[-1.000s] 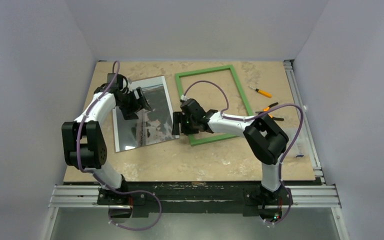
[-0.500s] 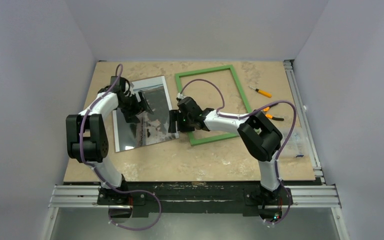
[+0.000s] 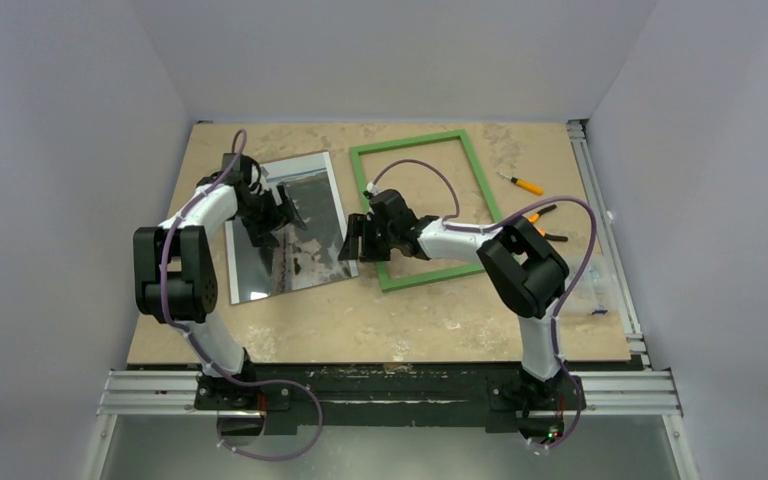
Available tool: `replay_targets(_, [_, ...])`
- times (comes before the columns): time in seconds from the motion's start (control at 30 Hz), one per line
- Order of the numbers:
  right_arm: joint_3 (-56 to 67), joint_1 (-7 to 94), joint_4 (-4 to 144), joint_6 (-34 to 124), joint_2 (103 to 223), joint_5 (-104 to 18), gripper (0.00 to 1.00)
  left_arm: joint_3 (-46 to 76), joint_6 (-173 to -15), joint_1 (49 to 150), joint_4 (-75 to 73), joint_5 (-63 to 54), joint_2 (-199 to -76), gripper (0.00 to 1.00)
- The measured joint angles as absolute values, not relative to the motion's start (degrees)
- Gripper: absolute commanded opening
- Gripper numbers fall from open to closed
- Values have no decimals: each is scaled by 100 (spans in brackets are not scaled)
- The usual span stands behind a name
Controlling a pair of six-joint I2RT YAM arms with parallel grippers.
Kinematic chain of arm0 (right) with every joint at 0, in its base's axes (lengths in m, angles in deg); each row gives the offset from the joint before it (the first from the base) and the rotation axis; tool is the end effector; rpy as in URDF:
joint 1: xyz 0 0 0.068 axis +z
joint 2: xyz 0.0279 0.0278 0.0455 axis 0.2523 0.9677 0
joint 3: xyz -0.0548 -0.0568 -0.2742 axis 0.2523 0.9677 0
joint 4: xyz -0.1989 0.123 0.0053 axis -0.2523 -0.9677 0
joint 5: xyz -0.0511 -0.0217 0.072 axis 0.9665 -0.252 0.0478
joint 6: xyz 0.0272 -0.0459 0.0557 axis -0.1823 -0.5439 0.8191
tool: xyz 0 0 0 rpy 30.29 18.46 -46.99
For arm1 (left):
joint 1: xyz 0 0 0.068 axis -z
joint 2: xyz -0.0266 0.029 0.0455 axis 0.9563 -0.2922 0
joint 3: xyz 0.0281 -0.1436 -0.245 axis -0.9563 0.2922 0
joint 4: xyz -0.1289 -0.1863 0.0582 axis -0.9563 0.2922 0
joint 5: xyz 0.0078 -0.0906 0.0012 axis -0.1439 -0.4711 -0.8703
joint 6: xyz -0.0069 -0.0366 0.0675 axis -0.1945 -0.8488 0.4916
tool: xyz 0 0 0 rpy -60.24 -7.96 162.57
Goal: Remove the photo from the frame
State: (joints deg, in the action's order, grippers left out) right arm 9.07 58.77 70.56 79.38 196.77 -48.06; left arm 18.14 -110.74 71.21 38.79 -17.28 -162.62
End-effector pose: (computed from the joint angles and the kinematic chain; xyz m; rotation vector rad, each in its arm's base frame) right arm 0.3027 0.3149 0.1694 -0.1941 2.5069 0.9604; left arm 0.3340 -0.0129 0.1985 -0.6259 2.7345 -0.6190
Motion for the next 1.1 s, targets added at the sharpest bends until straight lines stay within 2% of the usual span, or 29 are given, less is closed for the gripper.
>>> replay_targets(0.57, [1067,5703,7672,8417,19872,-5708,51,1715,-11070,7121,3968,-1722,-16378,81])
replay_targets(1.1, [1128,5698,7687,8519,19686,-5724,50,1672,-11074,7121,3931,-1735,-16378,81])
